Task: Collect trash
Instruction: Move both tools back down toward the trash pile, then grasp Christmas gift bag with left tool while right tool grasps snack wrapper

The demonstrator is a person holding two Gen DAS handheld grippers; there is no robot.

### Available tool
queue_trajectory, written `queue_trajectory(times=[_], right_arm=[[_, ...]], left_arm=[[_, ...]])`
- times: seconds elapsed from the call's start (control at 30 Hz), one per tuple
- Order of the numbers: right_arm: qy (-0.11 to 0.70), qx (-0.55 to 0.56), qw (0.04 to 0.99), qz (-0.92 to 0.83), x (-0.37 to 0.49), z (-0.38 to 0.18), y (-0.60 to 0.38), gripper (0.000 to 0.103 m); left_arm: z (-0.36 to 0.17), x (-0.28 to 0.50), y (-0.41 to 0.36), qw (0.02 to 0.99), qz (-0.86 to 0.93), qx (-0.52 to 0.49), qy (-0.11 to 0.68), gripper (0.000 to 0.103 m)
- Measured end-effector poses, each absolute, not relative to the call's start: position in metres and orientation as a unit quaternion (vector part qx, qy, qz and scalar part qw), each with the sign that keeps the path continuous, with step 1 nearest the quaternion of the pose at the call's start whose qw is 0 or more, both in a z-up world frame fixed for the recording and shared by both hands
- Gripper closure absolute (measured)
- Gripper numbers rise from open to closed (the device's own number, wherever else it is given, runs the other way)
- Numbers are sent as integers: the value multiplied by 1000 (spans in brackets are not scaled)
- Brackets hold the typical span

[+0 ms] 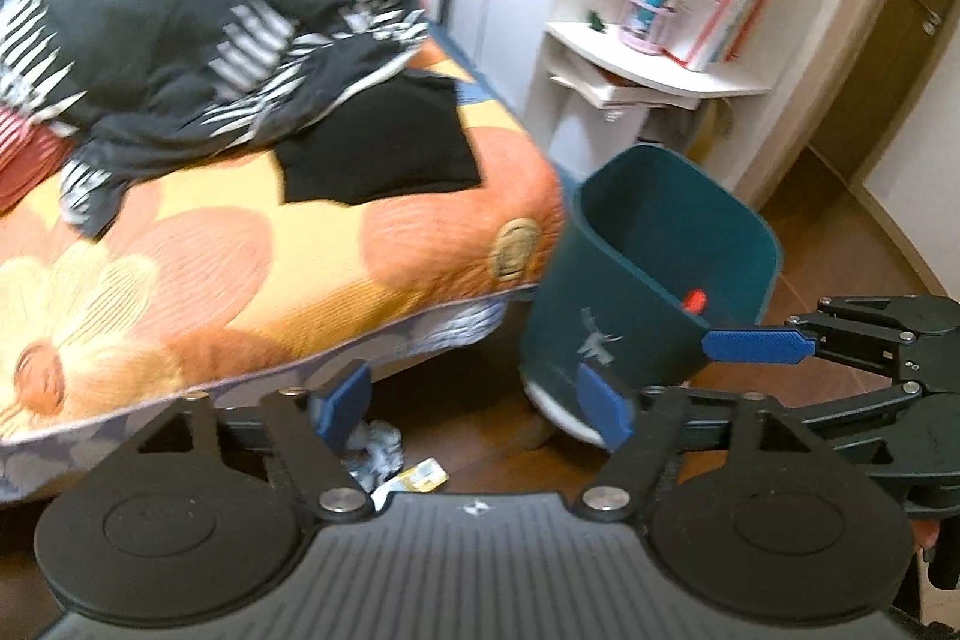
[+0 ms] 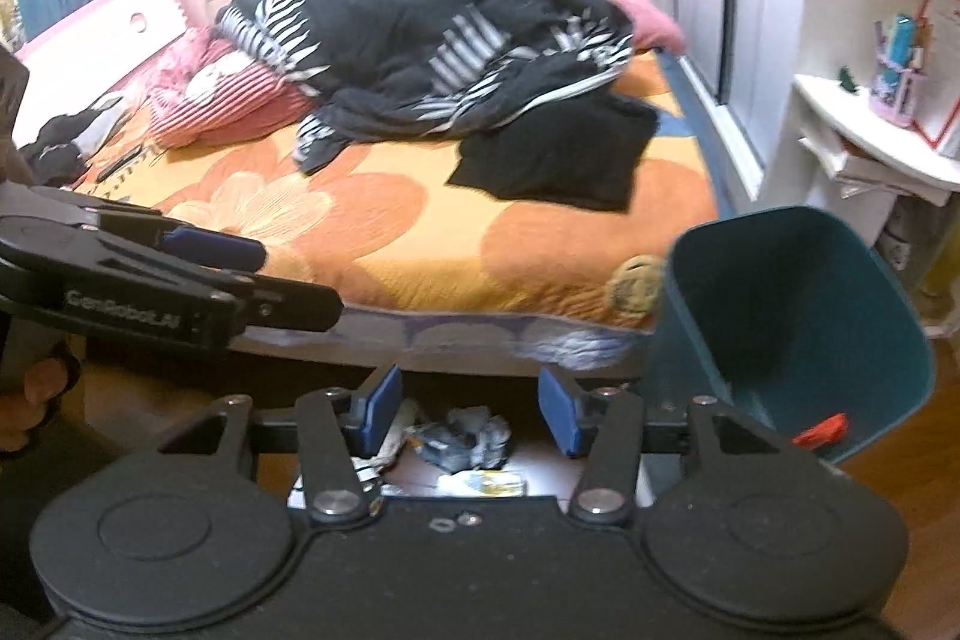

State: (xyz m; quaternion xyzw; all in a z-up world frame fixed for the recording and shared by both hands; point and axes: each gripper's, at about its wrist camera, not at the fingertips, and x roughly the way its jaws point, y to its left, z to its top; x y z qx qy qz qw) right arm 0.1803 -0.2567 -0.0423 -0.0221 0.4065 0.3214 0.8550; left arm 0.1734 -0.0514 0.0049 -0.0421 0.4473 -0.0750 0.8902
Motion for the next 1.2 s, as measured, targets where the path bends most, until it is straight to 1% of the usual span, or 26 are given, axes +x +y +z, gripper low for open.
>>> queue_trajectory(times=[0.03,0.1,0.23,0.3,0.43,0.63,0.87,1.03,1.1,1.2], right_arm=[[409,-24,852,326,178,-47,-251,51],[415,-28,846,333,176,-56,-239,51],[438,-26,827,352,176,-81,-216,50],[455,-19,817,354,181,-98,-205,49],[498,-16,798,339,195,-139,-184,49],[563,-35,766,310,220,-205,-161,49],[616,3,747,252,255,-270,-147,49],[648,26,729,218,280,-317,-140,49],[649,-2,725,231,283,-336,-133,49],[655,-87,702,266,275,-370,-121,50]], left_arm=[[1,169,-44,891,-69,-45,447,24],[-8,164,-33,890,-60,-51,450,20],[-30,156,-8,889,-34,-64,453,17],[-46,157,7,882,-21,-70,465,10],[-82,164,38,866,20,-78,494,10],[-153,174,94,821,87,-128,550,10],[-236,187,149,752,159,-198,608,10],[-289,197,171,706,192,-237,639,10],[-307,204,175,691,200,-242,652,10],[-333,212,180,670,202,-252,669,10]])
